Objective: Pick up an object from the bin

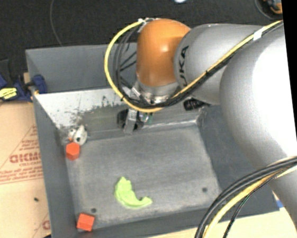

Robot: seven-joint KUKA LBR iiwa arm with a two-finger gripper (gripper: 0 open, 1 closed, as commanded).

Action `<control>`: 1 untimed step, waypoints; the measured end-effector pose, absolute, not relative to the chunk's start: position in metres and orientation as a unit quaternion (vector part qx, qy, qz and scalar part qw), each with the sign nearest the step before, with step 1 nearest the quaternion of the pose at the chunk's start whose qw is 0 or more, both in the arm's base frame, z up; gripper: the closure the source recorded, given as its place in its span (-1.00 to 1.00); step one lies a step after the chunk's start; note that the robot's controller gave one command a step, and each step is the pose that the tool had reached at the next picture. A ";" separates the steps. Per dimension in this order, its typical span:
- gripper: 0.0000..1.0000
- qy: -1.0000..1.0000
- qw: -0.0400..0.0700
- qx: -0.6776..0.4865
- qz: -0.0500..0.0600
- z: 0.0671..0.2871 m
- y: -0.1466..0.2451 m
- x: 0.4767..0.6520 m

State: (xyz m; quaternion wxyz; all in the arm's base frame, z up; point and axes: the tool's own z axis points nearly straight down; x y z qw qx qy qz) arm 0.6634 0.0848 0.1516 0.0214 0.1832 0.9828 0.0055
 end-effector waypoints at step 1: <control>1.00 0.983 0.019 0.183 0.004 0.083 0.085 0.661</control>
Offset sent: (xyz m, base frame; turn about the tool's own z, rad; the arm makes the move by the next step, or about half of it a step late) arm -0.0001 -0.0001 0.0073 0.0000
